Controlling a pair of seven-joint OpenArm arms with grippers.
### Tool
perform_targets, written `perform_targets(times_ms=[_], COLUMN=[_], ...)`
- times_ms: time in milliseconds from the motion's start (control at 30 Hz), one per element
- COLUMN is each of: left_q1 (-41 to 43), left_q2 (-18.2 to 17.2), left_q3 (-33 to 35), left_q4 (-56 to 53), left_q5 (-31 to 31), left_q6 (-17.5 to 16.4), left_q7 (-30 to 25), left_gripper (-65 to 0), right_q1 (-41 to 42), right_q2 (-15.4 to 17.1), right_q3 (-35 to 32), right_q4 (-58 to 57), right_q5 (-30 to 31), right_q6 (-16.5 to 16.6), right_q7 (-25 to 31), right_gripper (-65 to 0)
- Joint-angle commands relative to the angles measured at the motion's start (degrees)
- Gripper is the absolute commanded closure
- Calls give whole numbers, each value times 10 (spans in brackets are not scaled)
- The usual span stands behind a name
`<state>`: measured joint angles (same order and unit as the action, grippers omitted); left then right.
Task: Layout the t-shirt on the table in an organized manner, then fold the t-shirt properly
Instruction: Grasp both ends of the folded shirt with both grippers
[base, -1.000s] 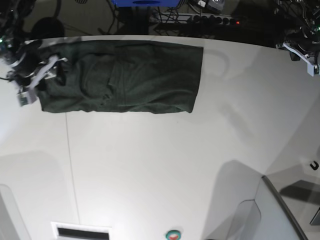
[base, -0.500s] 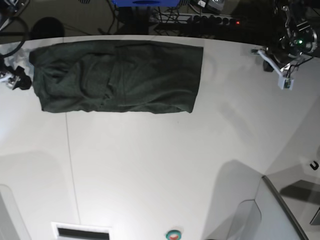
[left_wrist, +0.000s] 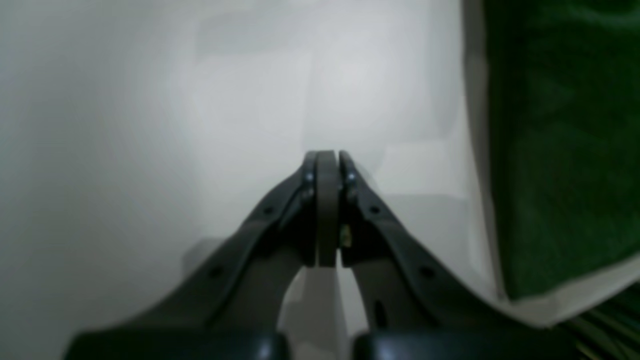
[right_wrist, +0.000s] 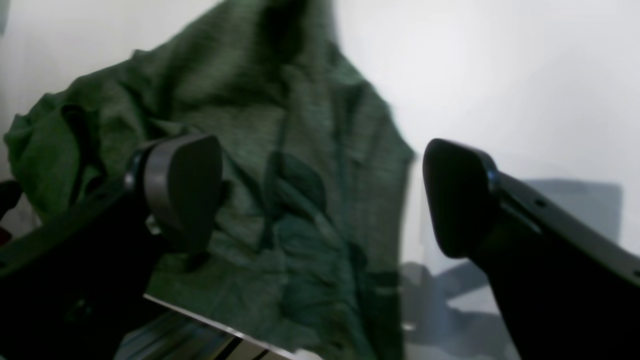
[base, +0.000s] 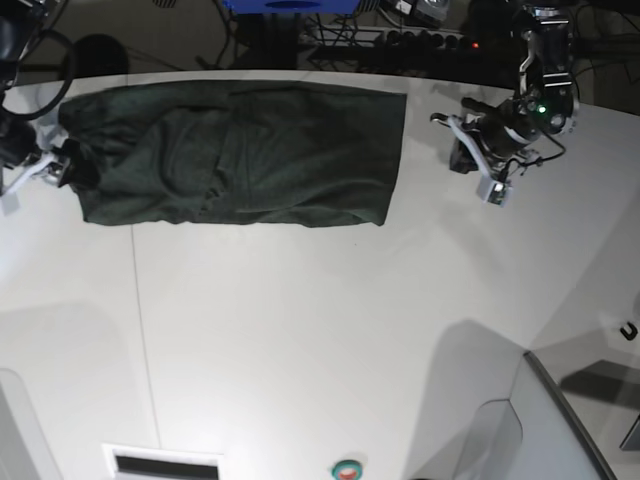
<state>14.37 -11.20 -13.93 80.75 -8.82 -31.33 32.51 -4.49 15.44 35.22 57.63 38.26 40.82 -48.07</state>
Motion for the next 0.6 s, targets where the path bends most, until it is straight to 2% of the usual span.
perform_targets(times_ms=[0, 200, 300, 567], left_q1=[-7, -16, -16, -16], left_q2=[3, 21, 21, 20], left_q3=[3, 6, 6, 6], left_q4=[0, -21, -21, -22], left_q5=[-7, -7, -7, -7], left_q6=[-1, -1, -1, -1], left_q7=[-10, -10, -10, -10], left_gripper=[0, 0, 0, 0], right_q1=[-14, -21, -24, -59], right_q2=[-13, -10, 13, 17], right_q3=[-12, -11, -10, -15], right_q4=[-9, -9, -10, -10], right_q5=[-36, -39, -38, -41], right_q6=[-8, -8, -8, -8], right_q7=[-49, -47, -48, -50], right_gripper=[-591, -590, -590, -590])
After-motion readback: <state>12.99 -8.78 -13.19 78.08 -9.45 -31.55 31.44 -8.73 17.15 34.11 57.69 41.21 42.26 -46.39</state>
